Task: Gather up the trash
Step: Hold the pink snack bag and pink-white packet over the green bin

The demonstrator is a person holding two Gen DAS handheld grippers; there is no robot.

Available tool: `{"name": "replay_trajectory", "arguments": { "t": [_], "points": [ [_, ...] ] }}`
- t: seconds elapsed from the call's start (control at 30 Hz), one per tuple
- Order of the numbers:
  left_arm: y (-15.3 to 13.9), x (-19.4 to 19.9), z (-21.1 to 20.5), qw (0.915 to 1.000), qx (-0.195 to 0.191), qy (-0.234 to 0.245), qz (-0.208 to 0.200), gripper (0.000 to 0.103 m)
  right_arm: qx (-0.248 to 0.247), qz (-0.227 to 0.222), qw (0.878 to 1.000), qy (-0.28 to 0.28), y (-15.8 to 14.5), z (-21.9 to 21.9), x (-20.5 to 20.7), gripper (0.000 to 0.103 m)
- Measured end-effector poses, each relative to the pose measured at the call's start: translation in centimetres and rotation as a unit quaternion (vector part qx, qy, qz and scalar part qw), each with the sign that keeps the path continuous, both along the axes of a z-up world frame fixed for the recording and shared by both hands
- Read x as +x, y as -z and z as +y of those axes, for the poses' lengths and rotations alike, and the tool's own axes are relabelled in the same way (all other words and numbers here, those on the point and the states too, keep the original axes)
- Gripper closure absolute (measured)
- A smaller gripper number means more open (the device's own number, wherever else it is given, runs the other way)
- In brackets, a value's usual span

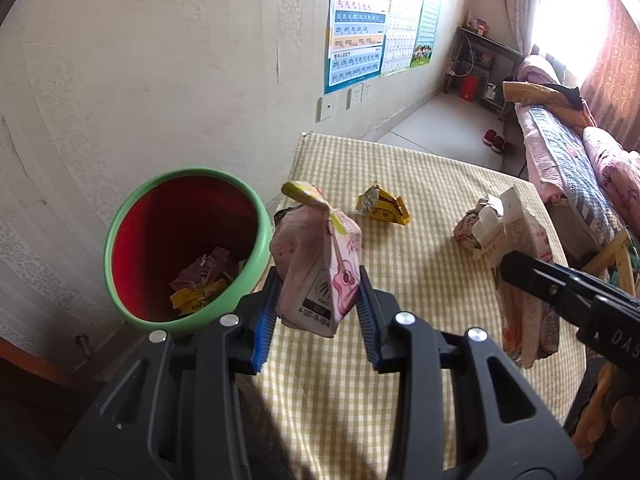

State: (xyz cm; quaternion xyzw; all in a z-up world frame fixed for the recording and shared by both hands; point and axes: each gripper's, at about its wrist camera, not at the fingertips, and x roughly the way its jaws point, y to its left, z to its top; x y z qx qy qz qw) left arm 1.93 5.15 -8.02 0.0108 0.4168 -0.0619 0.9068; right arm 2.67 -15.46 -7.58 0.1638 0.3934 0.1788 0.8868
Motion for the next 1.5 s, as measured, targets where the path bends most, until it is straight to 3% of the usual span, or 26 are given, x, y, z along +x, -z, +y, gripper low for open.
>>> {"name": "replay_trajectory", "arguments": {
  "t": [0.87,1.5],
  "points": [
    [-0.5,1.6,4.2,0.9977,0.01,-0.064,-0.023,0.068,-0.015,-0.029,0.999,-0.039,-1.1,3.8,1.5,0.071],
    [0.7,3.3,8.6,0.9921,0.022,-0.123,-0.011,0.068,-0.026,-0.026,0.995,-0.091,-0.7,9.0,4.6,0.071]
  ]
}}
